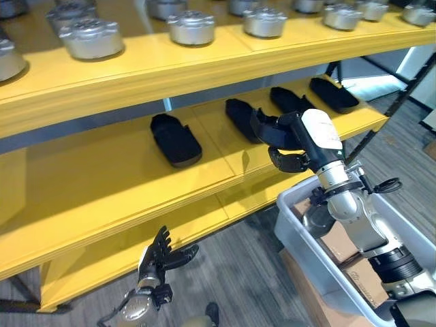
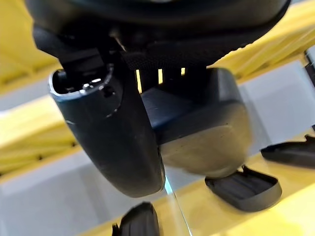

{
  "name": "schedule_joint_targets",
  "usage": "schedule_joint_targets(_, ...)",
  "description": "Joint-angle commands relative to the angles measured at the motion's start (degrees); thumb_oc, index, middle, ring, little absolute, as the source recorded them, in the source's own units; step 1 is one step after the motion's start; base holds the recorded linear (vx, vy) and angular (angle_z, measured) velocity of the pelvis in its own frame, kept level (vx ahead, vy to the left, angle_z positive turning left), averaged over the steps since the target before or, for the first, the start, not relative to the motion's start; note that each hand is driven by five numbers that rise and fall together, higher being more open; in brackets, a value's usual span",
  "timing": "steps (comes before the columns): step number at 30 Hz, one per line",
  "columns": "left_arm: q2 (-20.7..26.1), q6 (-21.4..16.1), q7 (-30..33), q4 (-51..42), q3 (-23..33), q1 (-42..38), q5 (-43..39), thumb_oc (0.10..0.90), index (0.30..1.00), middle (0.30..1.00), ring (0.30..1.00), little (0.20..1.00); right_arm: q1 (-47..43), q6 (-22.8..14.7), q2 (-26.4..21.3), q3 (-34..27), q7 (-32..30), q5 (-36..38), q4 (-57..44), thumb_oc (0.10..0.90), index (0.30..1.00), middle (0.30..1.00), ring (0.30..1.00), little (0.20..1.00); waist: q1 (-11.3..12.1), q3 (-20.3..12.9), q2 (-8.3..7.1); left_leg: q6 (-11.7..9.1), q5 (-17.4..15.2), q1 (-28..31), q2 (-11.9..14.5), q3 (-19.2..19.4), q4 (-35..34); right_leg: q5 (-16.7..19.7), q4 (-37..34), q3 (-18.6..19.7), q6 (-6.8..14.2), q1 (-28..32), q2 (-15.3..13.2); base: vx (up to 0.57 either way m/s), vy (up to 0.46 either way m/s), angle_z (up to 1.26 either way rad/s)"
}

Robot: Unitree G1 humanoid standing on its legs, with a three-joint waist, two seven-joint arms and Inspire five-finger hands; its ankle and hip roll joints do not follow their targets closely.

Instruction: Move parts from the plastic box to the shelf.

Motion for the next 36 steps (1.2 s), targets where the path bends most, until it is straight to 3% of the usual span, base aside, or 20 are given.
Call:
schedule_joint_targets(1,1.21,-3.97,-1.48,-6.85,0.19,-1.70,2.40,0.900,1.000,1.000,1.000,1.000,-8.72,-3.32,-2.88,-7.60,-5.53,1.95,-3.94,0.400,0.300,0.300,0.300,0.300,-1.58,-1.70,-1.72,-4.06,-5.19,5.80,-0.04,0.67,-3.20,6.36,-3.66,-4.85,-1.42,-4.36,3.71,0.09,0.017,0.66)
schedule_joint_targets(4,1.08,-3.83,-1.78,-6.70,-0.20,-1.92,2.29,0.900,1.000,1.000,1.000,1.000,-8.91,-4.17,-3.23,-8.12,-5.68,2.67,-3.96,0.400,0.300,0.300,0.300,0.300,-2.72,-1.20,-2.57,-4.65,-5.27,5.75,-1.08,-2.52,-2.85,6.17,-7.72,-4.08,-1.37,-4.96,7.07,0.07,-0.071,0.67)
schedule_joint_targets(5,0.32,-3.91,-2.12,-6.47,0.24,-1.54,2.06,0.900,1.000,1.000,1.000,1.000,-7.68,-4.22,-2.70,-8.70,-5.11,3.12,-3.90,0.400,0.300,0.300,0.300,0.300,-2.63,-2.22,-3.29,-5.27,-5.74,5.44,-1.48,-3.14,-2.41,4.83,-12.19,-2.98,-1.16,-0.78,7.07,0.14,-0.174,0.84)
schedule_joint_targets(6,-0.18,-4.21,-2.15,-7.29,1.05,-0.30,1.25,0.900,1.000,1.000,1.000,1.000,-8.28,-4.32,-2.10,-8.49,-4.92,3.08,-3.95,0.400,0.300,0.300,0.300,0.300,-2.19,-3.05,-3.01,-5.56,-5.84,5.65,-0.89,-2.67,-2.12,5.09,-14.26,-1.91,-1.03,0.91,7.92,0.12,-0.147,0.95)
schedule_joint_targets(14,-0.96,-4.15,-1.43,-7.78,2.72,1.29,0.65,0.900,1.000,1.000,1.000,1.000,-9.44,-4.55,-0.79,-7.06,-4.01,3.29,-4.41,0.400,0.300,0.300,0.300,0.300,-0.75,-6.11,-2.83,-6.93,-5.53,6.50,1.07,-1.39,-3.02,5.36,-20.12,-3.56,-1.29,6.10,7.60,0.06,-0.105,0.15)
schedule_joint_targets(27,-1.65,-3.86,-1.24,-8.14,2.23,1.70,0.20,0.900,1.000,1.000,1.000,1.000,-11.94,-4.61,0.05,-5.30,-4.36,3.61,-4.35,0.400,0.300,0.300,0.300,0.300,-0.54,-7.38,-2.40,-8.21,-4.94,7.44,2.66,-1.20,-3.74,4.10,-22.02,-4.42,-2.34,8.94,8.48,0.00,-0.052,0.00)
schedule_joint_targets(34,-1.29,-4.16,-0.54,-8.40,2.10,1.13,0.09,0.900,1.000,1.000,1.000,1.000,-12.61,-4.85,0.29,-4.68,-4.64,3.95,-4.30,0.400,0.300,0.300,0.300,0.300,-0.49,-7.58,-2.21,-9.16,-4.76,7.07,3.92,-2.27,-3.26,1.78,-20.89,-5.25,-3.52,9.61,9.48,-0.01,-0.065,0.01)
schedule_joint_targets(36,-1.15,-4.19,-0.31,-8.45,2.24,0.83,-0.20,0.900,1.000,1.000,1.000,1.000,-12.94,-5.04,-0.14,-4.72,-4.92,4.12,-4.33,0.400,0.300,0.300,0.300,0.300,-0.56,-6.92,-2.40,-9.81,-5.24,5.11,4.15,-3.34,-0.13,0.52,-20.09,-4.47,-4.22,9.29,10.04,-0.04,-0.095,0.22)
